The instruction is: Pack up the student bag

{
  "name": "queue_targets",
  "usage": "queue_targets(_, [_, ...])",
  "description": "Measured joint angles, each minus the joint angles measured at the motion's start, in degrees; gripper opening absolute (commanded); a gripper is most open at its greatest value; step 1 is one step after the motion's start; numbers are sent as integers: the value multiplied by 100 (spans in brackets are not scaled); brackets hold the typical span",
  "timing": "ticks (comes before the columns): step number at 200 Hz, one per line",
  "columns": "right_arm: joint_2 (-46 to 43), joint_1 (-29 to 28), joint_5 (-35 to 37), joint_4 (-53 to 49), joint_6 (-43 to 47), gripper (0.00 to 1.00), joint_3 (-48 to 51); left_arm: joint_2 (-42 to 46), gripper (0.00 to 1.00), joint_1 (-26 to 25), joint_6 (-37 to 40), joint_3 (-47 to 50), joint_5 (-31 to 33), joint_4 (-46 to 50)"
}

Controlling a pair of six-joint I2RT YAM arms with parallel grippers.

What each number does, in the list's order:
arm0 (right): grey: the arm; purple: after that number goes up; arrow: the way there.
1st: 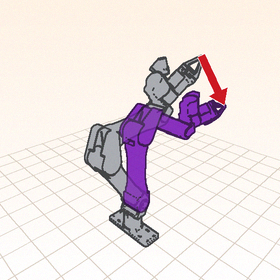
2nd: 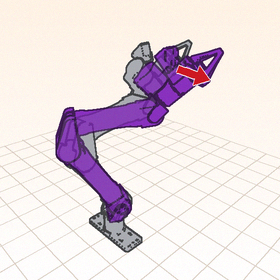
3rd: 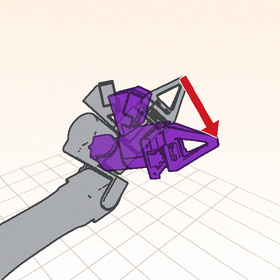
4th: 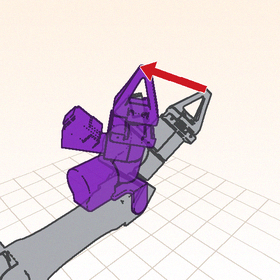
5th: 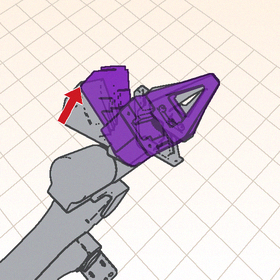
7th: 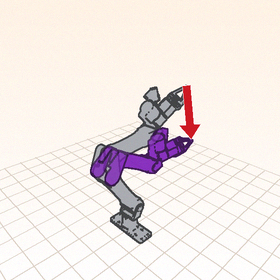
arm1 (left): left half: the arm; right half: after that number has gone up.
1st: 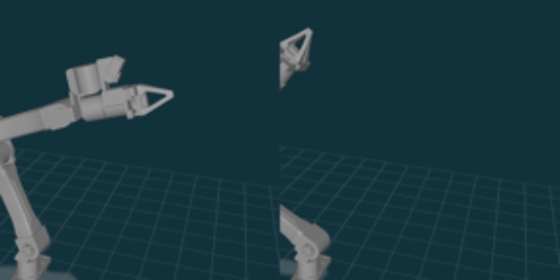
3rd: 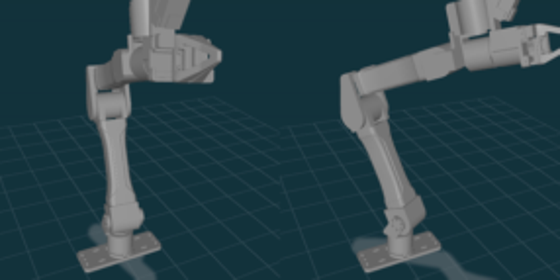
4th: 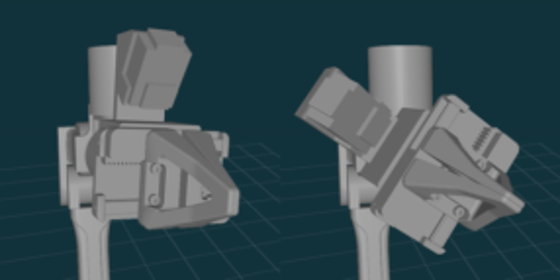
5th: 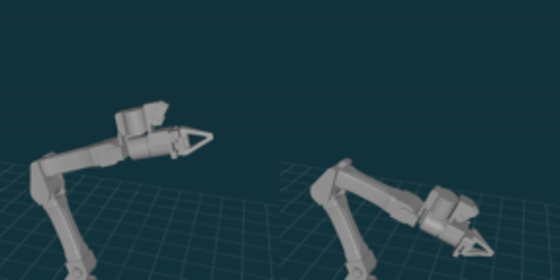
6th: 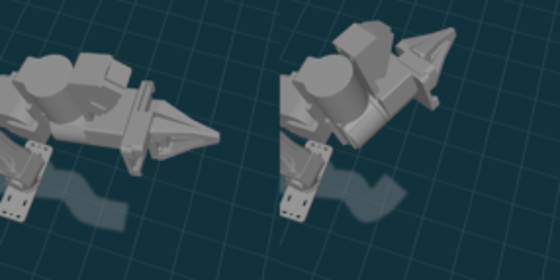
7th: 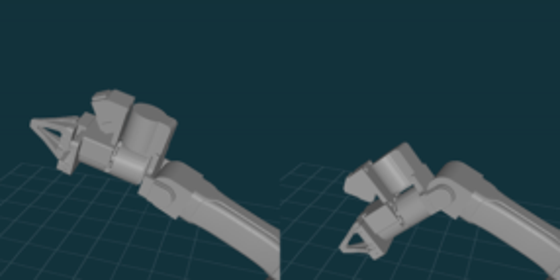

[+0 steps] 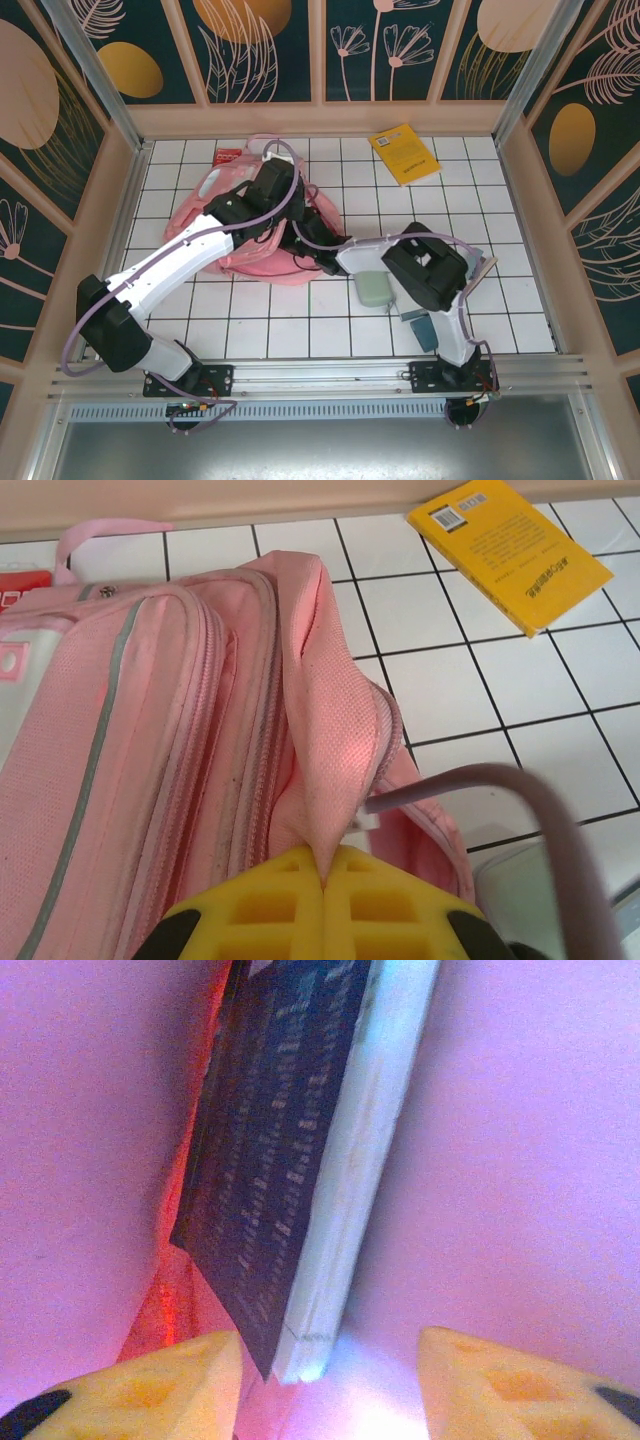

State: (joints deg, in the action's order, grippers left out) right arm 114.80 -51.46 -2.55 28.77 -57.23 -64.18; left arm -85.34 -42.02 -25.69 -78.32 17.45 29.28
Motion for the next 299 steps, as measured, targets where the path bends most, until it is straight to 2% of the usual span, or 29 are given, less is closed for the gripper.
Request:
queue_targets(42, [-1231,127,468,-450,299,53,933,188,0,-42,0,306,-94,-98])
queue_targets(80, [-2474,247,1040,-968,723,59,1694,352,0,-42,0,638,-184,-267])
queue_targets(93, [-2900,376,1215,-1123,866,60,1827,367,7,-42,-2,807,-267,-358])
queue_targets(102, [-3176,514,1318,-1220,938,60,1904,367,21,-42,-11,914,-345,-404])
queue_targets(117, [-3565,833,1401,-1340,1069,62,2020,367,23,-42,-28,1067,-428,-490])
queue_targets(122, [-3683,973,1425,-1388,1110,62,2050,367,26,-42,-28,1093,-466,-516])
queue_targets(144, [-3939,1604,1451,-1554,1360,67,2087,365,55,-42,-79,1117,-603,-713])
queue_targets(152, [-3956,1794,1462,-1589,1464,69,2087,365,64,-42,-120,1115,-667,-822])
queue_targets(169, [-3952,2258,1419,-1668,1659,73,2087,293,75,-42,-181,1084,-767,-1064])
queue_targets(175, [-3945,2441,1368,-1683,1744,73,2085,240,81,-42,-216,1056,-802,-1156])
queue_targets(179, [-3936,2553,1311,-1683,1788,73,2085,188,90,-39,-282,1027,-809,-1244])
queue_targets(191, [-3847,2966,1193,-1683,1895,73,2055,7,98,-42,-382,977,-850,-1537])
queue_targets(213, [-3442,3668,946,-1676,2076,76,1871,-424,99,-42,-538,846,-999,-1974])
queue_targets(251, [-2461,4496,358,-1685,2387,87,1178,-1453,99,-39,-787,302,-1143,-2492])
queue_targets(257, [-2282,4594,254,-1690,2435,91,1008,-1596,98,-42,-815,232,-1143,-2568])
queue_targets(261, [-2184,4642,216,-1696,2472,98,911,-1676,98,-42,-837,190,-1143,-2616])
queue_targets(299, [-1198,5115,-238,-1707,2710,99,-7,-2402,98,-39,-1056,-190,-1113,-2887])
